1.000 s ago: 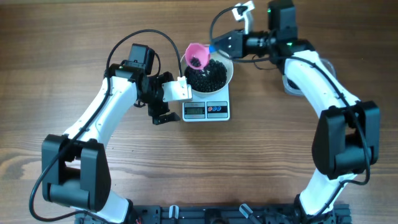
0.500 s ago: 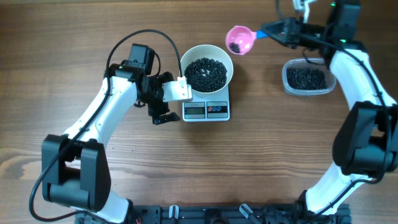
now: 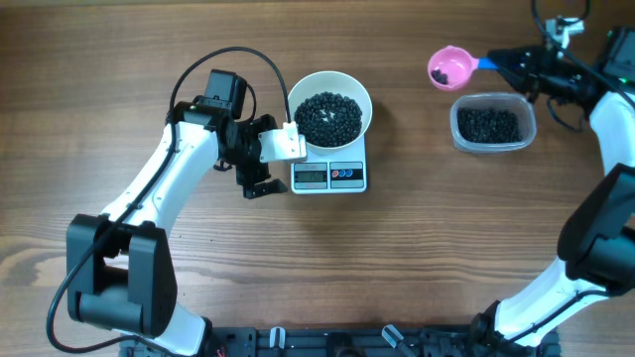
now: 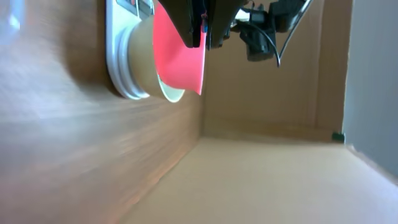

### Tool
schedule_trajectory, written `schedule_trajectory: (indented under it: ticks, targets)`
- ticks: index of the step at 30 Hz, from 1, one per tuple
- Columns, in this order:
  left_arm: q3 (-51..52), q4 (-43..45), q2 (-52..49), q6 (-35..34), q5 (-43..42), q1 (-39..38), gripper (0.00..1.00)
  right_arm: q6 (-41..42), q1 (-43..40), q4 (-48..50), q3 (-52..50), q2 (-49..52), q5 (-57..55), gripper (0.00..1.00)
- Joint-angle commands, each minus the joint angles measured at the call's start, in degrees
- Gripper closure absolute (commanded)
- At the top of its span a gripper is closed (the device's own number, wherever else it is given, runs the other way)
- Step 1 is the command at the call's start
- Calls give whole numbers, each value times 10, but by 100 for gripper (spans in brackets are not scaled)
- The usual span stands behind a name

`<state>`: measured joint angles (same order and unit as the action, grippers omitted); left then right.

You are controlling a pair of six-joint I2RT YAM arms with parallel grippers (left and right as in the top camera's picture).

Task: Scoop item into bowl and weigh 150g on scale
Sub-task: 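Carry the scoop right and lower it into the bean tub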

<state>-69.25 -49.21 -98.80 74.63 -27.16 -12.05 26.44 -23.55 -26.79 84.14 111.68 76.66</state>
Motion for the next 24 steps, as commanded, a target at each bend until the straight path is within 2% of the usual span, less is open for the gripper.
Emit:
schedule_trajectory:
  ticks: [1, 7, 11, 19, 24]
  targets:
    - [4, 0, 4, -5, -13, 0, 0, -61, -29, -58, -2, 9, -54, 96]
    - [4, 0, 4, -5, -13, 0, 0, -148, -59, -195, -2, 9, -167, 96]
    - [4, 0, 4, -5, -13, 0, 0, -149, -71, -233, -2, 9, -229, 96]
    - [4, 0, 4, -5, -13, 0, 0, -149, -75, -228, -2, 9, -320, 96]
    - [4, 0, 4, -5, -13, 0, 0, -143, -62, -217, -2, 9, -312, 96]
